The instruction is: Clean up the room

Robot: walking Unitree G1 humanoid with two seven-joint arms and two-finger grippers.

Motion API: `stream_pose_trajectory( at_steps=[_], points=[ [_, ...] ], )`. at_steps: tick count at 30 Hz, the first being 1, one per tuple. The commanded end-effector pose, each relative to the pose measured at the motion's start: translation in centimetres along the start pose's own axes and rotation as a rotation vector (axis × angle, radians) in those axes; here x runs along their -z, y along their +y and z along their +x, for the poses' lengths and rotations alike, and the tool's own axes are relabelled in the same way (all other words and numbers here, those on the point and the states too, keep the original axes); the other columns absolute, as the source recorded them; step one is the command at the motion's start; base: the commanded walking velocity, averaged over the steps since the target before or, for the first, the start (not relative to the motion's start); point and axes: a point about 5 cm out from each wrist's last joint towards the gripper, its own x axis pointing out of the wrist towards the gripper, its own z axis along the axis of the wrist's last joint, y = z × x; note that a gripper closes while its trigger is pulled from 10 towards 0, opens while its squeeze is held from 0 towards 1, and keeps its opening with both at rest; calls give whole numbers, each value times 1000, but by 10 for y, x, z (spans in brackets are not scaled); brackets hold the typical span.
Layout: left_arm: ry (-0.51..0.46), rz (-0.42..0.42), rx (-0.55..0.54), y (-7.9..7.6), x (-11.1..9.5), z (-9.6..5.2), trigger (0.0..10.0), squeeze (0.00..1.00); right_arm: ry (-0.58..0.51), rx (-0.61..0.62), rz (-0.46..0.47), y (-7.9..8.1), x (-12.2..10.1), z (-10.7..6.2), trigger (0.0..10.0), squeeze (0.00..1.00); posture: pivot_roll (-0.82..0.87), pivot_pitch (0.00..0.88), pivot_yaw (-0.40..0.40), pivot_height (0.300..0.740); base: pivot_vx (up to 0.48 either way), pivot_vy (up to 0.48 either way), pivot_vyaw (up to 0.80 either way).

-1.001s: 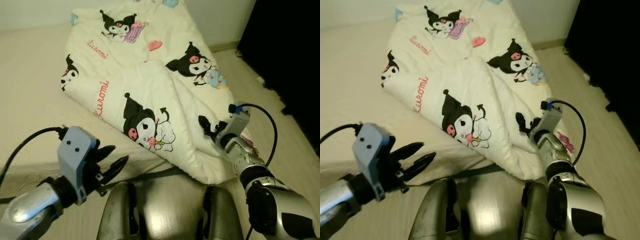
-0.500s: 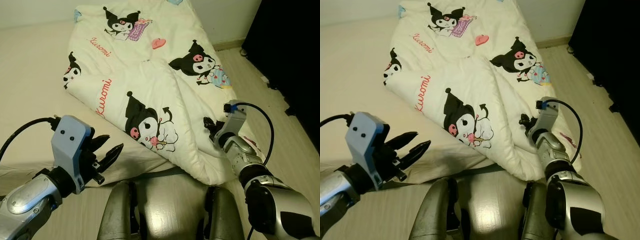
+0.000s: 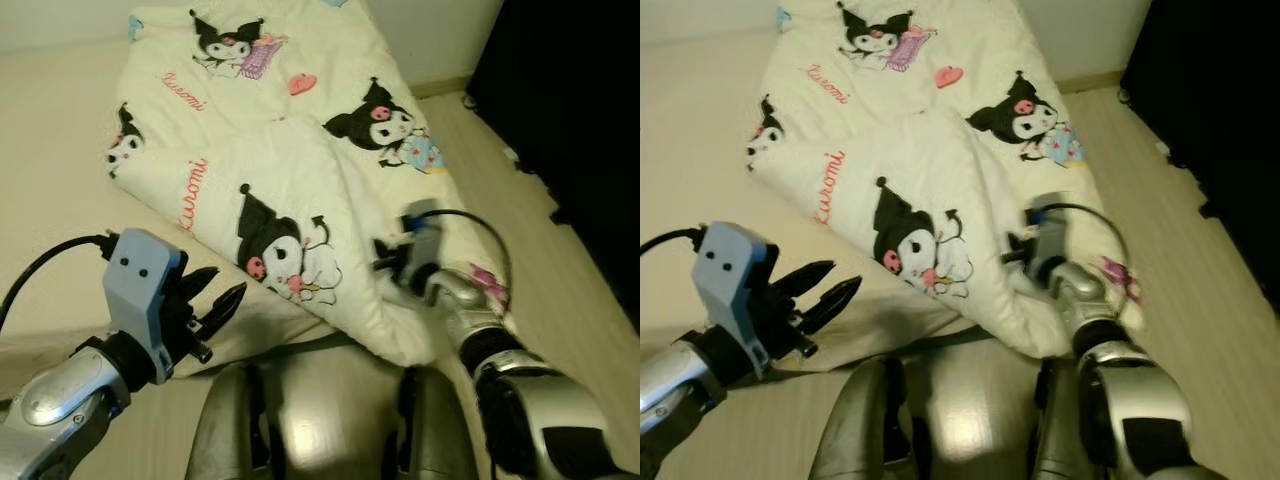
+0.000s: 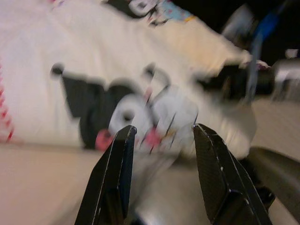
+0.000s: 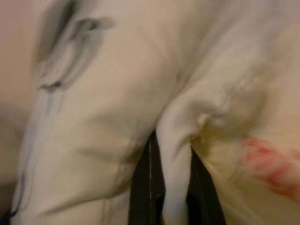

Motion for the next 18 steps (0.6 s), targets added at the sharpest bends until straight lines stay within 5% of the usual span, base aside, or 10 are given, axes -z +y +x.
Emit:
stream_pose_trajectory(
  at_steps=[1, 8, 10, 13, 18],
  points=[
    [27, -31, 8, -3, 7, -1, 10000, 0, 60, -182, -65, 28, 15, 6, 0, 0, 209, 394, 46, 570, 0, 0, 0],
    [12, -65, 25, -13, 8, 2, 10000, 0, 33, -444, -196, 70, 19, 14, 0, 0, 197, 390, 44, 570, 0, 0, 0],
    [12, -65, 25, -13, 8, 2, 10000, 0, 33, -444, -196, 70, 19, 14, 0, 0, 197, 390, 44, 570, 0, 0, 0],
    [-14, -90, 29, -18, 7, 8, 10000, 0, -4, -611, -345, 98, 21, 15, 0, 0, 192, 386, 42, 570, 0, 0, 0],
    [-27, -104, 19, -18, 6, 11, 10000, 0, 12, -702, -407, 107, 29, 9, 0, 0, 180, 379, 37, 570, 0, 0, 0]
  ],
)
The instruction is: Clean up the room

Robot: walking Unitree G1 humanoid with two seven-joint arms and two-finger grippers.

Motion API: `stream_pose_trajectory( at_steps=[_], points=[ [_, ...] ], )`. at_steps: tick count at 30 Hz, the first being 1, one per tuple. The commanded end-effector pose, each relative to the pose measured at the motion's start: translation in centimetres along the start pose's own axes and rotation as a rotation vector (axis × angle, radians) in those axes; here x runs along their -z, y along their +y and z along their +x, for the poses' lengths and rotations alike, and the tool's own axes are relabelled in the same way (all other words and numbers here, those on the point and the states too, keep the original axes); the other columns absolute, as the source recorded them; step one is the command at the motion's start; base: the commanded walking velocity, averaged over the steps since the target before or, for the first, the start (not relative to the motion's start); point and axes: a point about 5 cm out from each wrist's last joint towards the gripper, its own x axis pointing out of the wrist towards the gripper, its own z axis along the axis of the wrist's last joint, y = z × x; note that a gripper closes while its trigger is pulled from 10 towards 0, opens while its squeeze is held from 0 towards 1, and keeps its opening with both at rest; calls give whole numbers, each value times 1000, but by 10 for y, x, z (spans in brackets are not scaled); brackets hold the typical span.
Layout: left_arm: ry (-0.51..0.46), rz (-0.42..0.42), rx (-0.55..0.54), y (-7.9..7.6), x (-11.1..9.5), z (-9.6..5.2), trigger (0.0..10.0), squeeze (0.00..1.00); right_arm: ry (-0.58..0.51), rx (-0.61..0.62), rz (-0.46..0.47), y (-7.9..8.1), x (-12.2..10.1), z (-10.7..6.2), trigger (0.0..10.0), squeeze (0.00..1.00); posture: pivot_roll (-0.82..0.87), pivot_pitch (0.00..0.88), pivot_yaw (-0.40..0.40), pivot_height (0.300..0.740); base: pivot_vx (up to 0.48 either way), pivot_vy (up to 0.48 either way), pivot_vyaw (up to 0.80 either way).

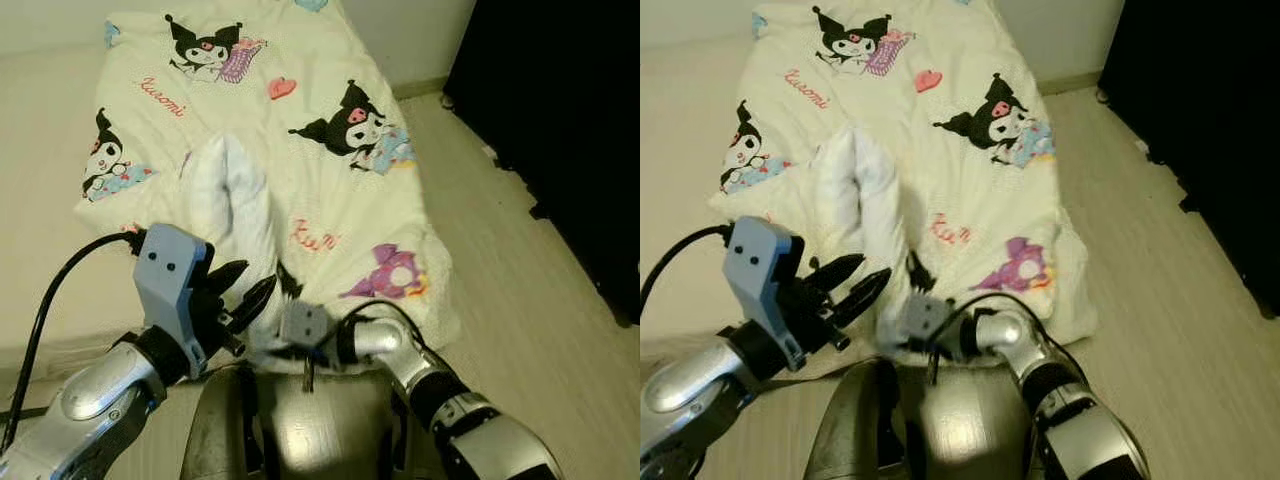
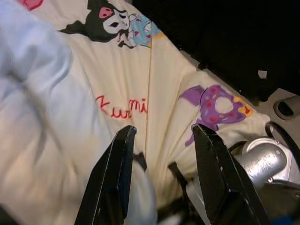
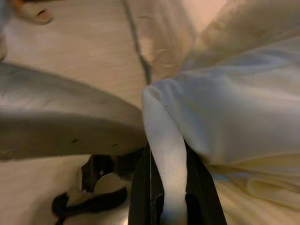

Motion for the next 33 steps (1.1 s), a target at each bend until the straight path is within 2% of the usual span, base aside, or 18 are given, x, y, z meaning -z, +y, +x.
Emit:
stream_pose_trajectory(
  at_steps=[1, 5, 7, 8, 9, 11, 12, 17, 21, 22, 24, 26, 29, 30, 31, 33],
  points=[
    [11, -21, -6, 0, 4, 0, 10000, 0, 8, -131, -32, 21, 4, 9, 0, 0, 177, 379, 36, 570, 0, 0, 0],
    [-2, -19, -13, 2, 3, 3, 10000, 0, 33, -243, -77, 37, 10, 9, 0, 0, 176, 376, 34, 570, 0, 0, 0],
    [-5, -18, -16, 2, 3, 4, 10000, 0, 47, -263, -77, 41, 13, 8, 0, 0, 176, 376, 34, 570, 0, 0, 0],
    [-7, -18, -18, 2, 3, 4, 10000, 0, 57, -272, -77, 42, 15, 7, 2275, 0, 176, 376, 34, 570, 0, 0, 0],
    [-8, -19, -22, 3, 3, 5, 10000, 0, 75, -274, -75, 43, 18, 5, 2824, 31, 173, 374, 32, 570, 0, 0, 0],
    [-9, -20, -24, 3, 3, 5, 10000, 0, 86, -274, -73, 43, 19, 3, 2824, 31, 173, 374, 32, 570, 0, 0, 0],
    [-9, -23, -28, 3, 4, 5, 10000, 0, 107, -258, -68, 40, 22, 0, 10000, 1000, 170, 372, 34, 570, 0, 0, 0],
    [-12, -33, -32, 2, 4, 6, 10000, 0, 170, -190, -85, 31, 28, -9, 10000, 1000, 171, 372, 36, 570, 0, 0, 0],
    [-15, -38, -32, 2, 4, 7, 10000, 0, 179, -174, -95, 29, 29, -11, 10000, 1000, 171, 372, 36, 570, 0, 0, 0],
    [-16, -39, -31, 2, 4, 7, 10000, 0, 201, -170, -93, 27, 31, -14, 10000, 0, 171, 369, 41, 570, 0, 0, 0],
    [-23, -41, -31, 2, 3, 9, 10000, 0, 280, -186, -44, 22, 40, -27, 10000, 0, 170, 366, 41, 570, 0, 0, 0],
    [-35, -41, -56, 8, 1, 9, 10000, 0, 370, -157, 32, 10, 48, -46, 10000, 0, 166, 356, 34, 570, 0, 0, 0],
    [-35, -41, -56, 8, 1, 9, 10000, 0, 370, -157, 32, 10, 48, -46, 10000, 0, 166, 356, 34, 570, 0, 0, 0],
    [-39, -40, -76, 11, 1, 9, 10000, 0, 396, -137, 65, 4, 50, -54, 10000, 0, 163, 350, 32, 570, 0, 0, 0],
    [-39, -40, -76, 11, 1, 9, 10000, 0, 396, -137, 65, 4, 50, -54, 10000, 0, 163, 350, 32, 570, 0, 0, 0],
    [-64, -41, -126, 21, -1, 11, 10000, 0, 454, -2, 168, -19, 54, -92, 10000, 0, 135, 325, 27, 570, 0, 0, 0]
  ],
)
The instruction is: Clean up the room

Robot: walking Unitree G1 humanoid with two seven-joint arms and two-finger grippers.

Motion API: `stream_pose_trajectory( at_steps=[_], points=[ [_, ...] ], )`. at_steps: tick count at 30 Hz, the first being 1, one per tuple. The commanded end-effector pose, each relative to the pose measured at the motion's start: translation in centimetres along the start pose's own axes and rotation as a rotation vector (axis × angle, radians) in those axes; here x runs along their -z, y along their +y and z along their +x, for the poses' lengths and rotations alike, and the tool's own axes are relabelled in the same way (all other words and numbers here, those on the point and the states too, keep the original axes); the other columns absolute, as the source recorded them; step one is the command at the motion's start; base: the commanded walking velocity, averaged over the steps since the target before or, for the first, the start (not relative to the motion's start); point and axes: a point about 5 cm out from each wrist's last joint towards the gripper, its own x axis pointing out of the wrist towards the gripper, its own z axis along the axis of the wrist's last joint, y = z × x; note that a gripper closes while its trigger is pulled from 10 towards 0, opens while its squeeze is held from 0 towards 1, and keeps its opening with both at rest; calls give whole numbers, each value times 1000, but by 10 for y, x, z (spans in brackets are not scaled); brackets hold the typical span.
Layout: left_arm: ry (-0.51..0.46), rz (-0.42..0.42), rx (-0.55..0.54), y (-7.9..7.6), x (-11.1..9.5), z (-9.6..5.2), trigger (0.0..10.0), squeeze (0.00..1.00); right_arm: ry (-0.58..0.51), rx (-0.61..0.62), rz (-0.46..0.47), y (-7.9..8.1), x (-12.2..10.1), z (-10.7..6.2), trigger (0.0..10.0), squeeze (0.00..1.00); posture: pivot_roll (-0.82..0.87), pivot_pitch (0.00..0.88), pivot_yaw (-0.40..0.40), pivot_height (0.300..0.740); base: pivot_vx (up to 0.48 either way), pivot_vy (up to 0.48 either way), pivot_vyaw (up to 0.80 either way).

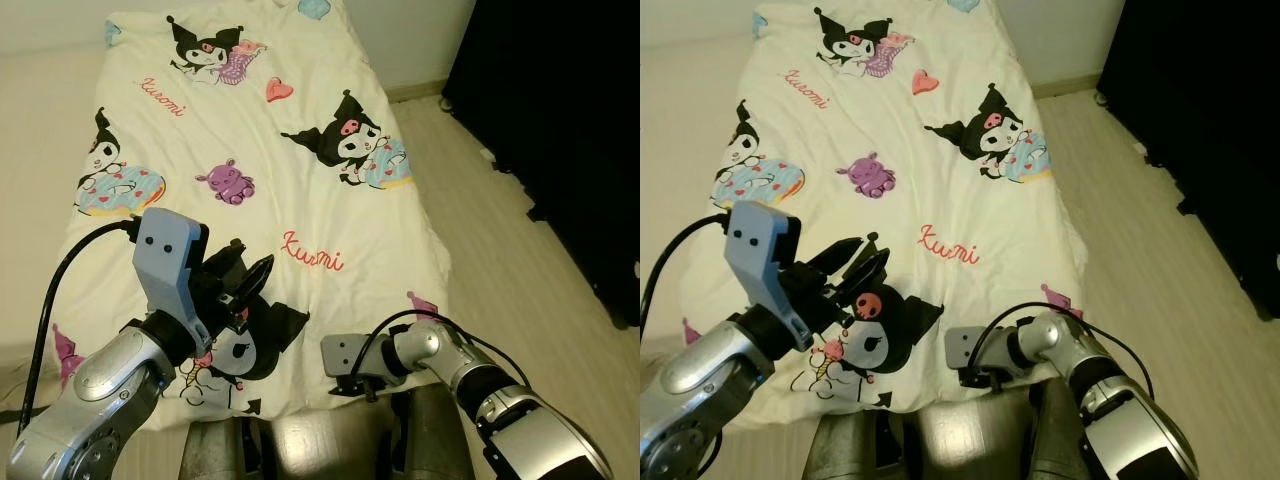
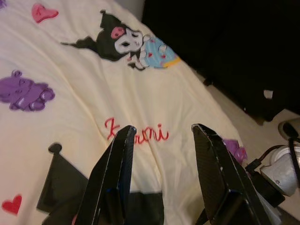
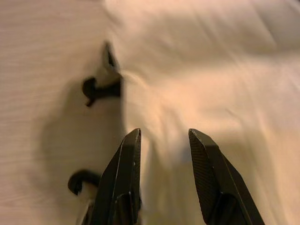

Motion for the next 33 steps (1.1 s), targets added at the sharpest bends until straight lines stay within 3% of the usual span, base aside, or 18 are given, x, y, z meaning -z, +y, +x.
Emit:
stream_pose_trajectory(
  at_steps=[1, 3, 7, 8, 9, 10, 11, 12, 13, 14, 16, 17, 18, 20, 23, 31, 32, 33],
  points=[
    [1, -4, -51, 8, 3, -3, 10000, 0, 4, 38, 74, -6, 8, -12, 10000, 0, 135, 325, 27, 570, 0, 0, 0],
    [-8, -4, -51, 12, 3, 0, 10000, 0, -13, 120, 158, -19, 16, -41, 10000, 0, 117, 313, 28, 570, 0, 0, 0],
    [-7, -4, -45, 11, 4, 1, 10000, 0, -29, 152, 180, -22, 17, -48, 10000, 0, 112, 308, 28, 570, 0, 0, 0],
    [-2, -3, -46, 12, 6, 2, 10000, 0, -53, 229, 183, -28, 17, -55, 10000, 0, 106, 304, 29, 570, 0, 0, 0],
    [17, 1, -63, 14, 10, 2, 10000, 0, -94, 388, 225, -39, 15, -64, 10000, 0, 83, 294, 36, 570, 0, 0, 0],
    [17, 1, -63, 14, 10, 2, 10000, 0, -94, 388, 225, -39, 15, -64, 10000, 0, 83, 294, 36, 570, 0, 0, 0],
    [45, 17, -91, 18, 16, 2, 10000, 0, -154, 612, 310, -52, 14, -72, 10000, 0, 69, 292, 49, 570, 0, 0, 0],
    [45, 17, -91, 18, 16, 2, 10000, 0, -154, 612, 310, -52, 14, -72, 10000, 0, 69, 292, 49, 570, 0, 0, 0],
    [67, 23, -112, 20, 22, 1, 10000, 0, -218, 812, 465, -59, 19, -77, 10000, 0, 66, 294, 55, 570, 0, 0, 0],
    [77, 26, -120, 21, 25, 2, 10000, 0, -251, 935, 603, -58, 28, -75, 10000, 0, 71, 301, 66, 570, 0, 0, 0],
    [77, 26, -120, 21, 25, 2, 10000, 0, -251, 935, 603, -58, 28, -75, 10000, 0, 71, 301, 66, 570, 0, 0, 0],
    [75, 22, -116, 20, 26, 3, 10000, 0, -288, 1005, 723, -54, 35, -71, 10000, 843, 75, 306, 73, 570, 0, 0, 0],
    [69, 18, -104, 19, 25, 3, 10000, 0, -332, 1016, 825, -49, 39, -65, 10000, 1000, 79, 310, 76, 570, 0, 0, 0],
    [69, 18, -104, 19, 25, 3, 10000, 0, -332, 1016, 825, -49, 39, -65, 10000, 1000, 79, 310, 76, 570, 0, 0, 0],
    [61, 14, -92, 17, 23, 3, 10000, 0, -375, 1005, 932, -43, 43, -58, 10000, 1000, 87, 317, 75, 570, 0, 0, 0],
    [56, 12, -98, 14, 24, 1, 10000, 0, -275, 1098, 1035, -37, 57, -58, 10000, 1000, 98, 322, 64, 570, 0, 0, 0],
    [53, 9, -100, 14, 24, 0, 10000, 0, -268, 1115, 1041, -37, 58, -59, 10000, 475, 97, 324, 63, 570, 0, 0, 0],
    [53, 9, -100, 14, 24, 0, 10000, 0, -268, 1115, 1041, -37, 58, -59, 10000, 475, 97, 324, 63, 570, 0, 0, 0]
  ],
)
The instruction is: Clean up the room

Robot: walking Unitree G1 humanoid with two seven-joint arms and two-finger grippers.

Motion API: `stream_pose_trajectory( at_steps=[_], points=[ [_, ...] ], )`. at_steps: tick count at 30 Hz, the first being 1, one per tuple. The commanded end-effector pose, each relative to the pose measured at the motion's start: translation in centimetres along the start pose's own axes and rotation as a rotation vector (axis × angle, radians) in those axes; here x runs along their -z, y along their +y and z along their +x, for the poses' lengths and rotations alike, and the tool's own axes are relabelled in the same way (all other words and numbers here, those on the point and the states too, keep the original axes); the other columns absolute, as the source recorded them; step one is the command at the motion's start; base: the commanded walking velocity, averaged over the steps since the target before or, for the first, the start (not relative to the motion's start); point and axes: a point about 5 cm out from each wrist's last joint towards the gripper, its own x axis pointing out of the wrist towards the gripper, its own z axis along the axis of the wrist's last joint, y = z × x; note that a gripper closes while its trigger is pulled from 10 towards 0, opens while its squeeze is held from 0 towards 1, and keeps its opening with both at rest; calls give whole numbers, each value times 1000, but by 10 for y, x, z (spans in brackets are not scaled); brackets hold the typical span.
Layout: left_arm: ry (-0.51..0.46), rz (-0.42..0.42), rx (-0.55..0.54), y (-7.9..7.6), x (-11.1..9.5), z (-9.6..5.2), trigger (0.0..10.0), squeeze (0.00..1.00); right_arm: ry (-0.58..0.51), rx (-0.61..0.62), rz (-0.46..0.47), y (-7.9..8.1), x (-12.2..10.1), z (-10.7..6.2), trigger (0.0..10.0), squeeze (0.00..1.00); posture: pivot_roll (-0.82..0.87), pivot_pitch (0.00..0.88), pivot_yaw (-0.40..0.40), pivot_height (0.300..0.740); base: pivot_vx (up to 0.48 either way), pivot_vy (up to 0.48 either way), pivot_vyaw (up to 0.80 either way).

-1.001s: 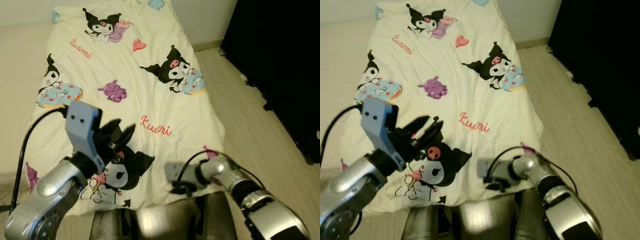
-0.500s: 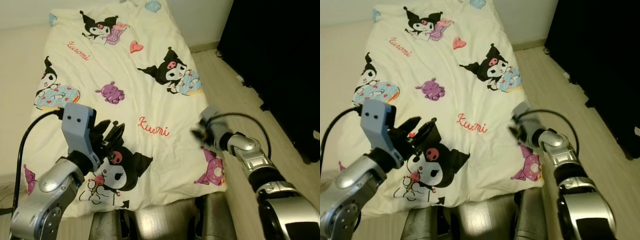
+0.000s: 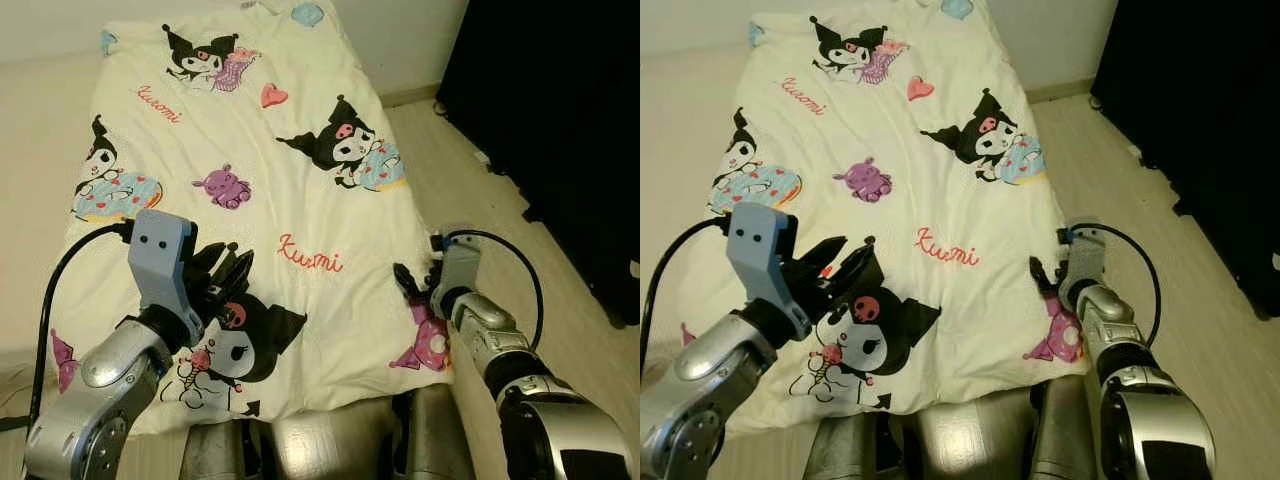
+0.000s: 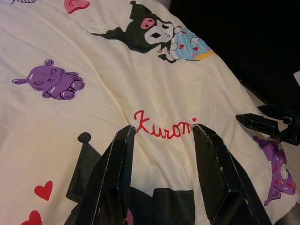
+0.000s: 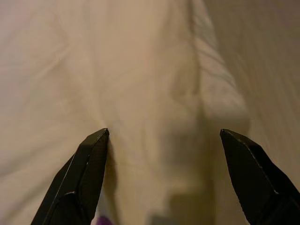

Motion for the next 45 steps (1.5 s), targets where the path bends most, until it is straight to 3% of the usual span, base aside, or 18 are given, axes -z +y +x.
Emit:
stream_pose_trajectory(
  at_steps=[1, 4, 5, 8, 9, 26, 30, 36, 37, 38, 45],
  points=[
    [3, -5, -6, -2, 3, -4, 10000, 0, 51, 30, 33, -3, 14, -3, 10000, 0, 96, 326, 64, 570, 0, 0, 0],
    [7, -6, -8, -2, 5, -3, 10000, 0, 43, 54, 45, -9, 12, -4, 10000, 0, 94, 329, 66, 570, 0, 0, 0],
    [9, -5, -9, -2, 5, -3, 10000, 0, 42, 65, 46, -11, 12, -5, 5373, 0, 95, 329, 67, 570, 0, 0, 0],
    [10, -4, -9, -2, 5, -3, 10000, 0, 42, 74, 48, -12, 12, -5, 5373, 0, 95, 329, 67, 570, 0, 0, 0],
    [11, -4, -10, -2, 5, -3, 10000, 0, 37, 85, 52, -14, 12, -6, 0, 0, 96, 330, 69, 570, 0, 0, 0],
    [18, 26, -19, 2, 6, -1, 10000, 0, 28, 91, 51, -21, 11, -8, 0, 0, 101, 333, 66, 570, 0, 0, 0],
    [15, 27, 117, -9, 3, 1, 10000, 0, 40, 120, 46, -29, 11, -11, 0, 0, 109, 337, 73, 570, 0, 0, 0],
    [27, 39, 148, -11, 4, -1, 10000, 0, 20, 116, 41, -31, 6, -11, 0, 0, 110, 339, 74, 570, 0, 0, 0],
    [31, 43, 155, -12, 4, -2, 10000, 0, -1, 106, 54, -31, 3, -10, 3882, 710, 117, 344, 76, 570, 0, 0, 0],
    [33, 46, 160, -12, 3, -3, 10000, 0, -18, 75, 79, -29, 2, -10, 10000, 1000, 121, 348, 80, 570, 0, 0, 0],
    [40, 59, 172, -14, 2, -5, 10000, 0, -42, 36, 192, -23, 7, -9, 10000, 1000, 144, 363, 91, 570, 0, 0, 0]
  ],
)
